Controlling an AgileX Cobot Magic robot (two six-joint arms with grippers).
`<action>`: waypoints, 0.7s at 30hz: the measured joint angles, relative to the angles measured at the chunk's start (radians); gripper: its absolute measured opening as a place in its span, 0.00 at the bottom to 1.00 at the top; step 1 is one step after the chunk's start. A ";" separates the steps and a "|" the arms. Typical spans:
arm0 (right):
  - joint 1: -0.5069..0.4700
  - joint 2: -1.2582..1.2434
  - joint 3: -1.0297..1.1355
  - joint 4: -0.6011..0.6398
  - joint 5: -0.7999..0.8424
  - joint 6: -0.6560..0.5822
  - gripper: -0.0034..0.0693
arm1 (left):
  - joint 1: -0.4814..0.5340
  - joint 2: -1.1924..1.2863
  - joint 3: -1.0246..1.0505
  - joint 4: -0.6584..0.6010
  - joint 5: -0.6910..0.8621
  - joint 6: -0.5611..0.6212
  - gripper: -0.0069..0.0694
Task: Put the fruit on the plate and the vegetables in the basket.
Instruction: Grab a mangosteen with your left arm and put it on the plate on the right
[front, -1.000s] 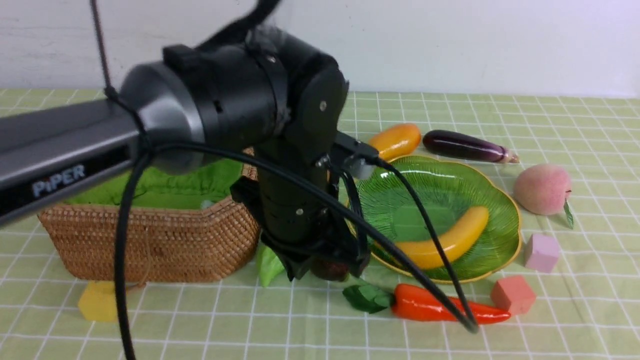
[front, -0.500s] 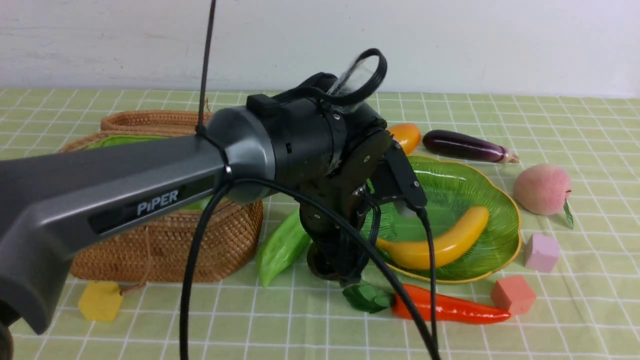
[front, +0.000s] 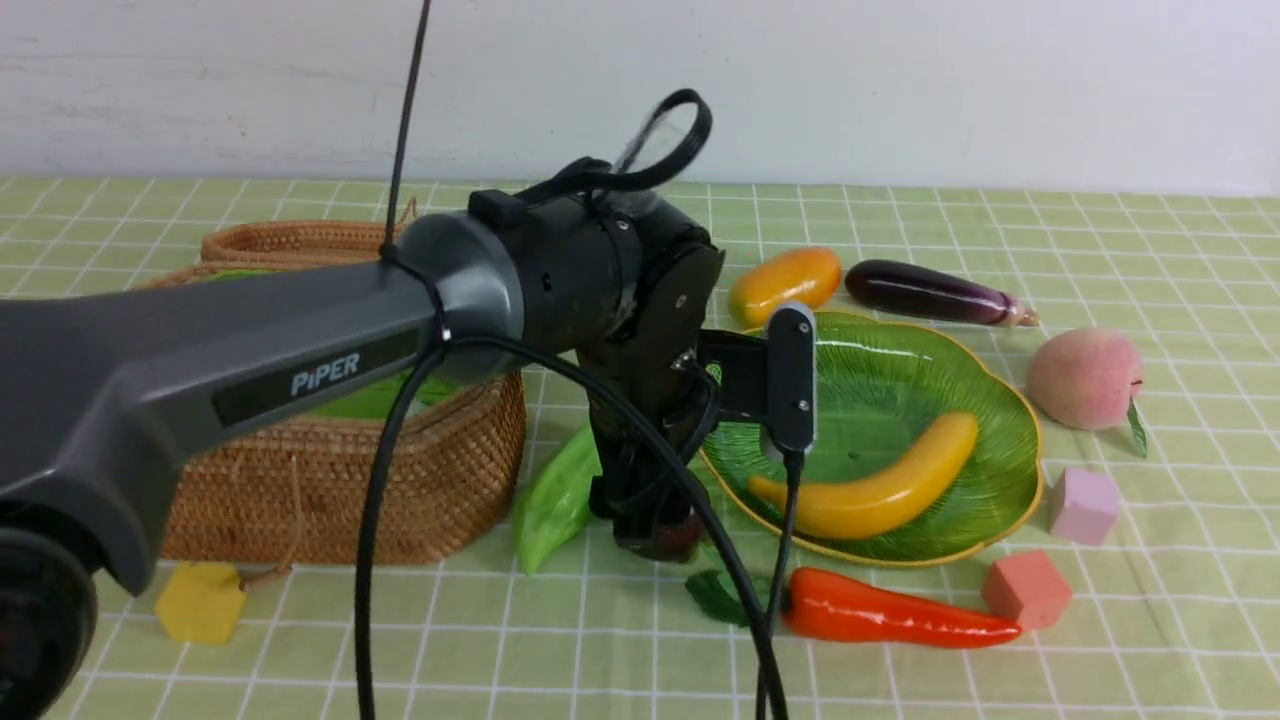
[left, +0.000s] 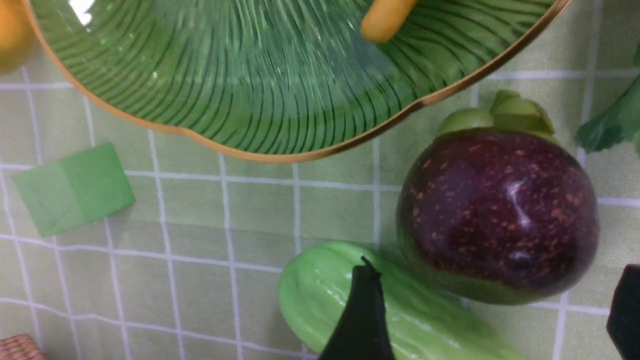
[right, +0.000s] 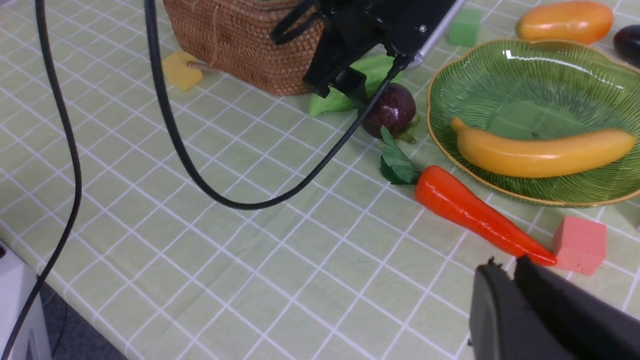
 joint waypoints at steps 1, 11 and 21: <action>0.000 0.000 0.000 0.000 0.000 -0.001 0.12 | 0.008 0.009 0.000 -0.024 0.000 0.023 0.87; 0.000 0.000 0.000 0.000 0.000 -0.003 0.12 | 0.007 0.067 -0.002 -0.125 -0.052 0.172 0.87; 0.000 0.000 0.000 0.001 0.019 -0.003 0.12 | 0.007 0.091 -0.008 -0.111 -0.061 0.160 0.83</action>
